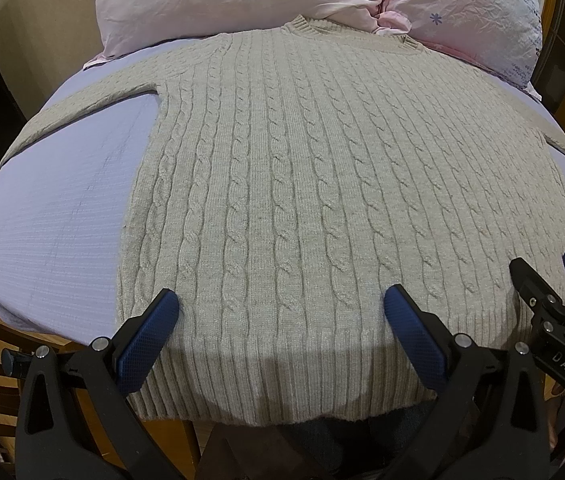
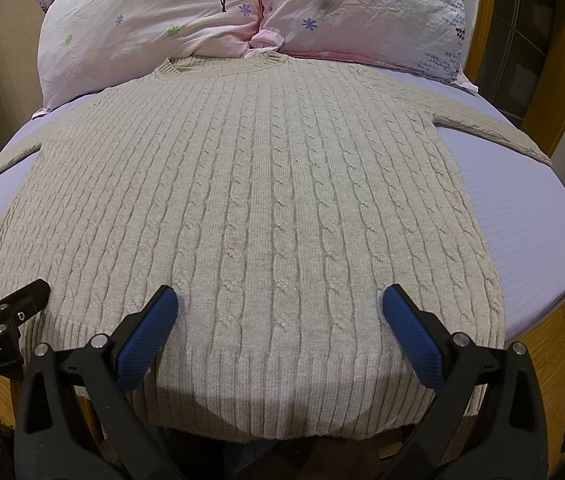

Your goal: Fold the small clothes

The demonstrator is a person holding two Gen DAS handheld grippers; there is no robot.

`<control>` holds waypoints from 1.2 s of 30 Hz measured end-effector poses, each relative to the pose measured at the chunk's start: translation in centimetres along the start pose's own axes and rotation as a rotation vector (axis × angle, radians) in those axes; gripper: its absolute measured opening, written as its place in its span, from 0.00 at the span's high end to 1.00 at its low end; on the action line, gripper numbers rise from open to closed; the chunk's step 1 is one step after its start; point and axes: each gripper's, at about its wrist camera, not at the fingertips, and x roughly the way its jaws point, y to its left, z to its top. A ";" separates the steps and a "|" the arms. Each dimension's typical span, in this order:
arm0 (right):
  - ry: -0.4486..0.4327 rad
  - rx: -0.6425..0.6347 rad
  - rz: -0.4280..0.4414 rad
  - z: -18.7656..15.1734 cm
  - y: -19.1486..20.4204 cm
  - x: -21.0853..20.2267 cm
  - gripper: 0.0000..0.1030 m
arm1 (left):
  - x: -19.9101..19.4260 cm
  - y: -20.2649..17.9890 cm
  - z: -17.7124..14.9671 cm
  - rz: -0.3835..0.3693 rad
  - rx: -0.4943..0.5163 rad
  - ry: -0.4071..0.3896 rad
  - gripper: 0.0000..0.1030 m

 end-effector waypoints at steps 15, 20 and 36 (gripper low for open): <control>0.000 0.000 0.000 0.0 0.0 0.0 0.02 | 0.0 0.0 0.0 0.000 0.000 -0.001 0.01; 0.001 -0.001 0.000 0.0 0.0 0.0 0.02 | 0.0 0.0 0.0 0.000 0.000 -0.002 0.01; -0.138 0.028 0.166 2.3 -6.6 -1.1 0.02 | -1.6 0.5 0.2 0.002 0.033 -0.136 0.01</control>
